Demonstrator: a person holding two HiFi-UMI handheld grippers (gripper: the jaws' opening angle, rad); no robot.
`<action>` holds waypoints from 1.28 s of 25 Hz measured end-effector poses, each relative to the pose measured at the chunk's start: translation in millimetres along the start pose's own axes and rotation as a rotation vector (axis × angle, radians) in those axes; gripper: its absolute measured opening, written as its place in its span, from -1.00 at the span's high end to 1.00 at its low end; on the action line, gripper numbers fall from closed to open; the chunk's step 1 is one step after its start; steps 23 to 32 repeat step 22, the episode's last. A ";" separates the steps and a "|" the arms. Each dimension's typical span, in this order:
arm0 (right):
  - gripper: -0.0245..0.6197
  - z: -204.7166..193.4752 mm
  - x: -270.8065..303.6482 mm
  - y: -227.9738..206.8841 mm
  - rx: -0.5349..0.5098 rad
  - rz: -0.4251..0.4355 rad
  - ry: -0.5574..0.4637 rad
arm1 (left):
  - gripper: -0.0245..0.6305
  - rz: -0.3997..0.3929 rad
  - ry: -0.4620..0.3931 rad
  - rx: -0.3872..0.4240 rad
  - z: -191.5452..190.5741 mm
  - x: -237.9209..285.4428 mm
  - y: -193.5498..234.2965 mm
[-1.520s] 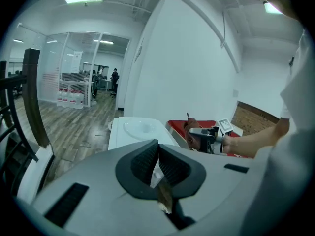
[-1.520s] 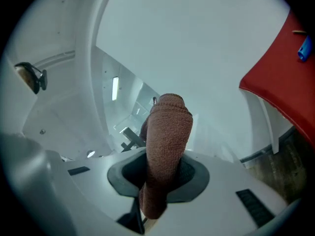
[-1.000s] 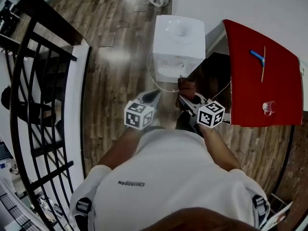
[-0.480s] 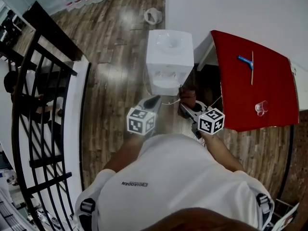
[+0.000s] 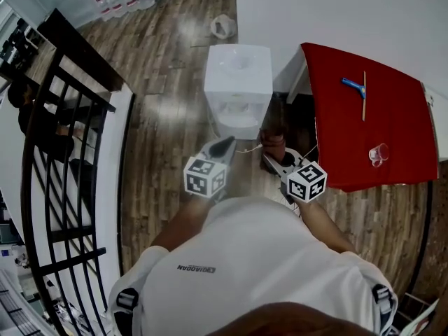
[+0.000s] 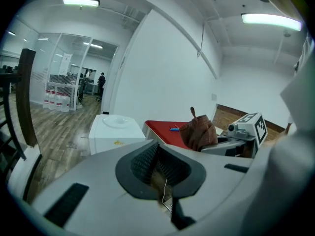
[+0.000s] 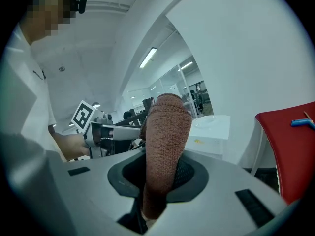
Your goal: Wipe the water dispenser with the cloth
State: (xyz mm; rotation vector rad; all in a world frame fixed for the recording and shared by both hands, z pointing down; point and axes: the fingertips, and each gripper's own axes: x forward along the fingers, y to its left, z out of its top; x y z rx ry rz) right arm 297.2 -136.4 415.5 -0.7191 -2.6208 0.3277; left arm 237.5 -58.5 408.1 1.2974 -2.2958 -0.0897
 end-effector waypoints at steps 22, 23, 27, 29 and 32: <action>0.70 2.0 -17.2 -0.9 -0.035 0.002 -0.028 | 0.92 0.032 0.008 0.081 -0.6 -10.1 -18.5; 0.70 2.0 -17.2 -0.9 -0.035 0.002 -0.028 | 0.92 0.032 0.008 0.081 -0.6 -10.1 -18.5; 0.70 2.0 -17.2 -0.9 -0.035 0.002 -0.028 | 0.92 0.032 0.008 0.081 -0.6 -10.1 -18.5; 0.70 2.0 -17.2 -0.9 -0.035 0.002 -0.028 | 0.92 0.032 0.008 0.081 -0.6 -10.1 -18.5; 0.70 2.0 -17.2 -0.9 -0.035 0.002 -0.028 | 0.92 0.032 0.008 0.081 -0.6 -10.1 -18.5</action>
